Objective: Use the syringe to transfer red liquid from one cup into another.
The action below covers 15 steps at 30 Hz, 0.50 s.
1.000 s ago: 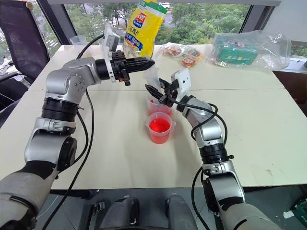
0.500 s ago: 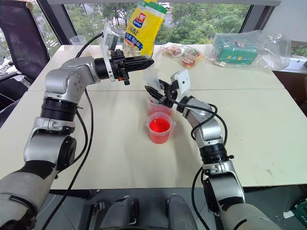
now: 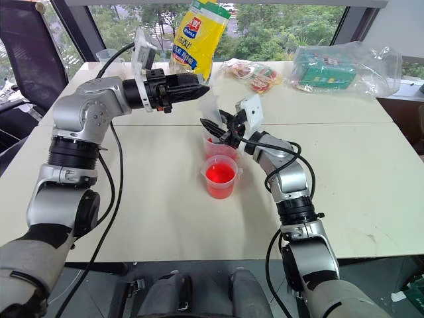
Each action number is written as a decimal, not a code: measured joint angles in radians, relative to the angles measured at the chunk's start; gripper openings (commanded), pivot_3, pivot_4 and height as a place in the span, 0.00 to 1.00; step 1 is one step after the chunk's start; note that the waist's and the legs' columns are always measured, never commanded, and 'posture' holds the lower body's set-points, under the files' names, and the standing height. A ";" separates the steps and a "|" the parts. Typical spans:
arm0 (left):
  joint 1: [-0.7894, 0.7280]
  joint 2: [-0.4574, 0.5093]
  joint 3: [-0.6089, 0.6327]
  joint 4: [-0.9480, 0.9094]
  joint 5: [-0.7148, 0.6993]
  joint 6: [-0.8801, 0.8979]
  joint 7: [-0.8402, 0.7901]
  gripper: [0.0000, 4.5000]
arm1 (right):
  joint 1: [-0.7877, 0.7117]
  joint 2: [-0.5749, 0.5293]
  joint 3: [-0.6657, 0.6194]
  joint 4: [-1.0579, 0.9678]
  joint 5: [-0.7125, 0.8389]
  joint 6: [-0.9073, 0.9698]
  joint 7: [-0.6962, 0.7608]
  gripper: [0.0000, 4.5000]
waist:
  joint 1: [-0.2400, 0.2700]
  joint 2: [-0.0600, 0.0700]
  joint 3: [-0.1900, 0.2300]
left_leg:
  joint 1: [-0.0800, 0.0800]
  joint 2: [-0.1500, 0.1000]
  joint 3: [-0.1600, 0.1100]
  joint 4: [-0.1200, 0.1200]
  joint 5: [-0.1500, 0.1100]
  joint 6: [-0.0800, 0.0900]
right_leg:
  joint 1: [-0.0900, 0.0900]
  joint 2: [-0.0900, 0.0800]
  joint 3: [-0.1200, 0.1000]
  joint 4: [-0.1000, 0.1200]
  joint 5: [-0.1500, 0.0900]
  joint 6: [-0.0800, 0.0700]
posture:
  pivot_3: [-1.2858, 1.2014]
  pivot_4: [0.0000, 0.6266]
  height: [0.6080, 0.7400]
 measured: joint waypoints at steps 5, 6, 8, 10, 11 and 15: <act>0.075 0.067 0.005 -0.086 -0.005 0.020 -0.011 0.99 | -0.017 -0.003 -0.006 0.002 0.003 0.019 -0.004 0.31 | 0.000 0.000 0.000 | 0.000 0.000 0.000 0.000 0.000 0.000 | 0.000 0.000 0.000 0.000 0.000 0.000 | 0.52 0.24 1.00; 0.089 0.077 0.009 -0.096 -0.006 0.026 -0.012 0.99 | -0.025 -0.003 -0.010 0.002 0.004 0.019 -0.006 0.31 | 0.000 0.000 0.000 | 0.000 0.000 0.000 0.000 0.000 0.000 | 0.000 0.000 0.000 0.000 0.000 0.000 | 0.52 0.24 1.00; 0.117 0.102 0.019 -0.116 -0.008 0.040 -0.013 0.99 | -0.048 -0.005 -0.016 0.001 0.014 0.024 -0.012 0.31 | 0.001 0.000 0.000 | 0.000 0.000 0.000 0.000 0.000 0.000 | 0.000 0.000 0.000 0.000 0.000 0.000 | 0.52 0.24 1.00; 0.134 0.127 0.030 -0.140 -0.010 0.054 -0.015 0.99 | -0.068 -0.006 -0.028 -0.001 0.031 0.035 -0.016 0.31 | 0.001 0.000 0.000 | 0.000 0.000 0.000 0.000 0.000 0.000 | 0.000 0.000 0.000 0.000 0.000 0.000 | 0.52 0.24 1.00; 0.139 0.142 0.035 -0.150 -0.011 0.060 -0.015 0.99 | -0.076 -0.010 -0.037 -0.007 0.039 0.040 -0.019 0.31 | 0.001 0.000 0.000 | 0.000 0.000 0.000 0.000 0.000 0.000 | 0.000 0.000 0.000 0.000 0.000 0.000 | 0.52 0.24 1.00; 0.145 0.165 0.071 -0.174 -0.032 0.083 -0.003 0.99 | -0.098 -0.032 -0.070 -0.079 0.097 0.100 -0.022 0.31 | 0.004 0.000 0.000 | -0.001 0.000 -0.001 0.000 0.000 0.000 | 0.000 -0.001 0.000 0.000 0.000 0.000 | 0.52 0.24 1.00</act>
